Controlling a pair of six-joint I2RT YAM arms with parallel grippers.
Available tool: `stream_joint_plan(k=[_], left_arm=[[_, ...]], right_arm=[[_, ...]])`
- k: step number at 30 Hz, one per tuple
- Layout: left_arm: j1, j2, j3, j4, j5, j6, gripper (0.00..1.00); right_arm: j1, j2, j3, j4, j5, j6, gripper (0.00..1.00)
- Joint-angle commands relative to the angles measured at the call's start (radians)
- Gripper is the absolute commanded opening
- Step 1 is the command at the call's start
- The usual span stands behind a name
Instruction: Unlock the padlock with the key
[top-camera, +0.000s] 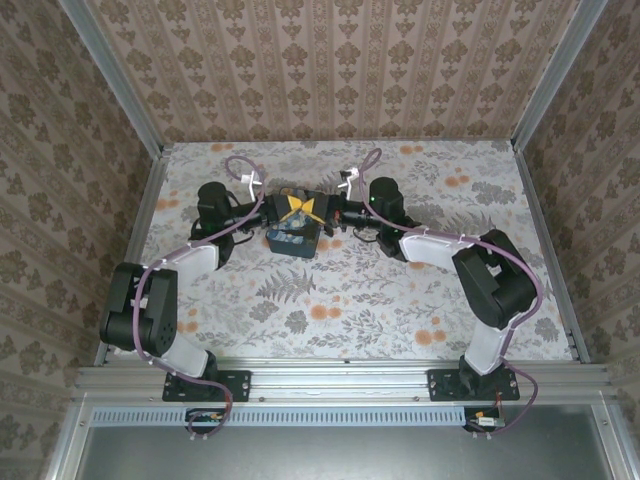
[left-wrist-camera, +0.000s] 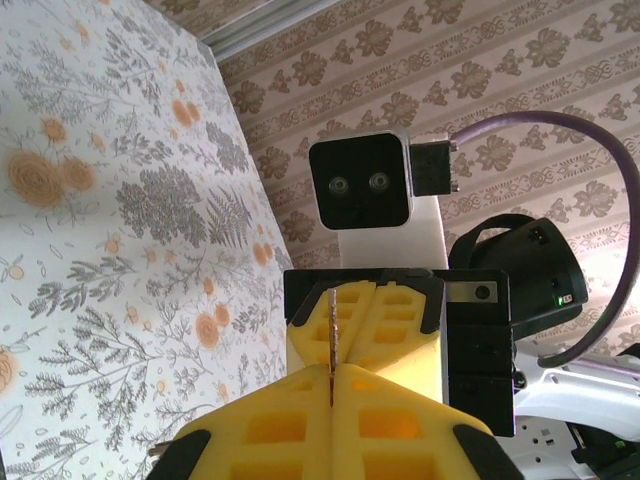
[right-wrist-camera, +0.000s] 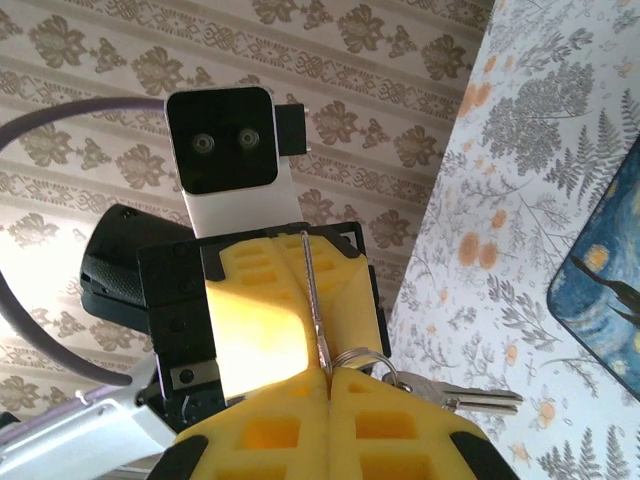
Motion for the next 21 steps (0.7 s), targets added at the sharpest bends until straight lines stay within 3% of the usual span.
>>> stream_joint_plan(k=[1,8,13,16,21], left_arm=[[0.007,0.002,0.007,-0.06,0.011,0.03,0.03],[0.024,-0.004,0.004,-0.089,0.017,0.044,0.21],[0.032,-0.035,0.028,-0.168,0.071,0.113,0.27],[0.024,-0.066,0.082,-0.403,0.125,0.305,0.38],[0.009,-0.092,0.236,-0.975,0.11,0.746,0.46]], right_arm=[[-0.014,-0.068,-0.021,-0.07,-0.047,-0.095,0.01],[-0.034,-0.102,-0.023,-0.219,-0.062,-0.191,0.0],[-0.043,-0.12,0.006,-0.388,-0.095,-0.313,0.0],[-0.043,-0.124,0.052,-0.557,-0.14,-0.437,0.0],[-0.043,-0.141,0.114,-0.778,-0.19,-0.62,0.01]])
